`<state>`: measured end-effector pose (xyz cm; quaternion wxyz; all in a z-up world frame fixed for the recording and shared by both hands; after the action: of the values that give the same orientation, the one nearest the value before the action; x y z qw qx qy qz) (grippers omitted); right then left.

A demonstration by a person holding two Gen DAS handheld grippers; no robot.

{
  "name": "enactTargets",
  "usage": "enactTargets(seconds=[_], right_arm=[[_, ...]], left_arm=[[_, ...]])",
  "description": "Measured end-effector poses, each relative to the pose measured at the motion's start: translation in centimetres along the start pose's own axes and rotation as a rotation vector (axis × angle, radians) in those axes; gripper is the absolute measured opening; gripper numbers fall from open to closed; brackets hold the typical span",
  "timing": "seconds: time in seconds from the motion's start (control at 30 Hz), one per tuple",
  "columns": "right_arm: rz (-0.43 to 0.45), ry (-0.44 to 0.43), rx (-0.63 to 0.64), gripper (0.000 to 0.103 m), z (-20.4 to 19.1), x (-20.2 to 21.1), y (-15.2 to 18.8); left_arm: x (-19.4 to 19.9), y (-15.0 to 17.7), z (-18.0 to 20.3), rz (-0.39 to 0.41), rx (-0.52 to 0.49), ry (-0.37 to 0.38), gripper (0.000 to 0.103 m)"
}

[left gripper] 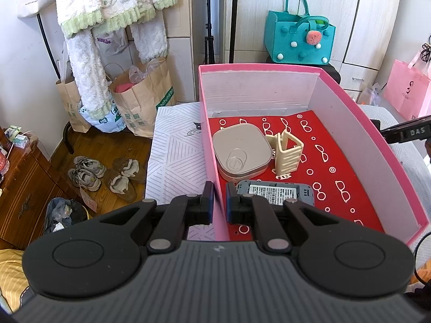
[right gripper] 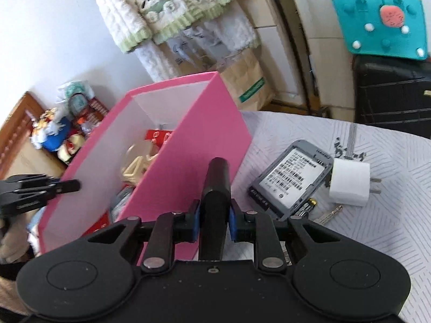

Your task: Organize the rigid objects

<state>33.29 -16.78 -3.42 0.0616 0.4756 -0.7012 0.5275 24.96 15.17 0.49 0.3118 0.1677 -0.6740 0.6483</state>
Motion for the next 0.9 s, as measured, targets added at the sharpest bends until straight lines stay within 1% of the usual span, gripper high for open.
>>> enactTargets(seconds=[0.1, 0.23, 0.37, 0.43, 0.57, 0.7, 0.8, 0.83, 0.9], right_arm=[[0.05, 0.044, 0.072, 0.023, -1.3, 1.4, -0.6], [0.108, 0.074, 0.151, 0.023, -3.1, 3.8, -1.8], [0.175, 0.102, 0.264, 0.023, -5.9, 6.4, -3.6], [0.201, 0.102, 0.316, 0.023, -7.2, 7.4, -4.6], [0.23, 0.066, 0.424, 0.023, -10.3, 8.1, -6.4], [0.199, 0.004, 0.494, 0.023, -12.9, 6.4, -6.7], [0.136, -0.029, 0.542, 0.023, -14.0, 3.3, -6.2], [0.111, -0.031, 0.554, 0.023, -14.2, 2.1, -5.9], [0.065, -0.004, 0.596, 0.023, -14.4, -0.5, -5.3]], left_arm=[[0.3, -0.1, 0.2, 0.001, -0.018, 0.003, 0.008], [0.5, -0.1, 0.3, 0.003, -0.035, 0.008, 0.008], [0.6, -0.1, 0.5, -0.002, -0.038, 0.007, 0.008], [0.6, -0.1, 0.5, -0.005, -0.042, 0.007, 0.008], [0.6, -0.1, 0.4, -0.008, -0.04, 0.009, 0.008], [0.6, 0.0, 0.3, -0.004, -0.034, 0.005, 0.008], [0.7, 0.0, 0.3, -0.004, -0.028, 0.003, 0.008], [0.7, 0.0, 0.3, -0.005, -0.026, 0.003, 0.008], [0.7, 0.0, 0.3, -0.005, -0.027, 0.003, 0.008]])
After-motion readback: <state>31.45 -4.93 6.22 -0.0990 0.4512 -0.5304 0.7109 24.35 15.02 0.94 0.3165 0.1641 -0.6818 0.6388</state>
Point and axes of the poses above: each gripper's, at about its wrist camera, not at the fingertips, and x roughly against the way its jaws point, z to its right, y to its underside, the point moved 4 cm from there along -x, roughly the way its jaws point, and after that the axes turned 8 degrees about z, right-handed, at the moved point
